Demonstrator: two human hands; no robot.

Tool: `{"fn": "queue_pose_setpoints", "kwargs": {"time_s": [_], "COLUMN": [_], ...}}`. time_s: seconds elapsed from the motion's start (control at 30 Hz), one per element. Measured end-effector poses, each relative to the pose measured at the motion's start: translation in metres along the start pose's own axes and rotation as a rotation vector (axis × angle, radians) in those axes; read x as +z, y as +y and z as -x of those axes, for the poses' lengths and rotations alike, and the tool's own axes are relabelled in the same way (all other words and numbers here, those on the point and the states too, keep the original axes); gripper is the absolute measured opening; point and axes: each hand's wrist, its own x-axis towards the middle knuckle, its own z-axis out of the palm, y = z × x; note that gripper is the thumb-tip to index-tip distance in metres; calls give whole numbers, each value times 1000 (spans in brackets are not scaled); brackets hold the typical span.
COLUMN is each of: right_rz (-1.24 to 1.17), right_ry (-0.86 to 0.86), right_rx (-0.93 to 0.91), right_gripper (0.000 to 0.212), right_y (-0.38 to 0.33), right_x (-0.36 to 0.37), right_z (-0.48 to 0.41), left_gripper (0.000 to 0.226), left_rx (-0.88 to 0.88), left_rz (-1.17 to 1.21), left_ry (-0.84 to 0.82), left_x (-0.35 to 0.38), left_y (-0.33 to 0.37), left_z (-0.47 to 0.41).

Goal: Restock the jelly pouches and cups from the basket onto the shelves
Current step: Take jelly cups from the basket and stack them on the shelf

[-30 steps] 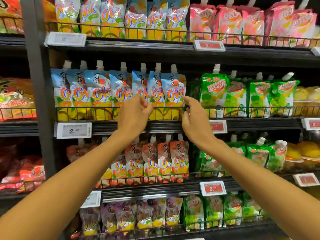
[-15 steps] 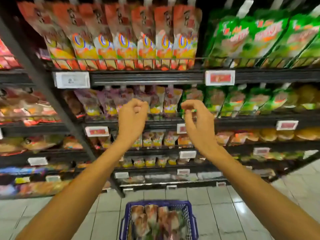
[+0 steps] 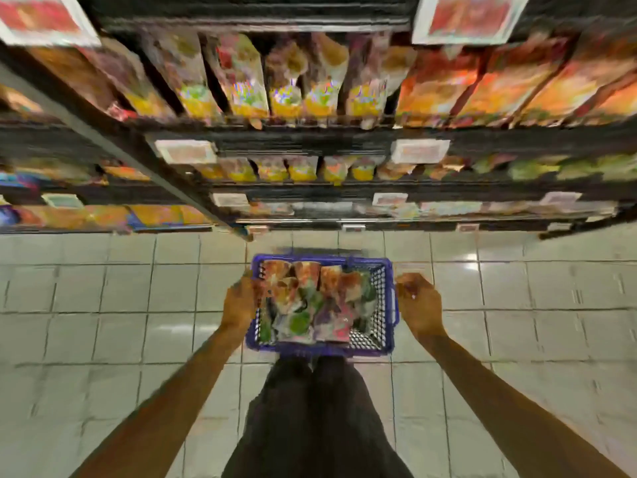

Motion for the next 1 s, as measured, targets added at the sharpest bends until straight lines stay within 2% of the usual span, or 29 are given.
{"fn": "queue_pose_setpoints", "kwargs": {"time_s": [0.07, 0.23, 0.4, 0.47, 0.53, 0.6, 0.67, 0.73, 0.83, 0.9, 1.0], "right_rz": [-24, 115, 243, 313, 315, 307, 263, 216, 180, 165, 180], "right_ry": [36, 50, 9, 33, 116, 173, 167, 202, 264, 248, 188], "right_rx": [64, 276, 471, 468, 441, 452, 462, 479, 493, 493, 525], "right_gripper": [7, 23, 24, 24, 26, 46, 58, 56, 39, 34, 37], "right_y": [46, 145, 213, 232, 252, 265, 279, 289, 301, 302, 299], "right_x": [24, 76, 119, 132, 145, 155, 167, 175, 178, 176, 169], "right_z": [-22, -72, -128, -147, -164, -177, -189, -200, -203, -204, -207], "left_gripper": [45, 38, 29, 29, 37, 47, 47, 41, 27, 24, 26], "left_rx": [-98, -279, -216, -153, -145, -167, -179, -187, -158, -172, -225], "left_rz": [-2, -183, -528, -613, -552, -460, -432, -368, -339, -346, -394], "left_ry": [15, -38, 66, 144, 230, 347, 418, 392, 341, 275, 172], "left_x": [5, 16, 35, 38, 41, 44, 49, 56, 54, 45, 38], "left_y": [-43, -130, -190, -212, -230, -241, -252, -260, -271, -273, -265], "left_z": [-35, -122, -197, -222, -247, -266, -283, -293, -298, -298, -299]}}
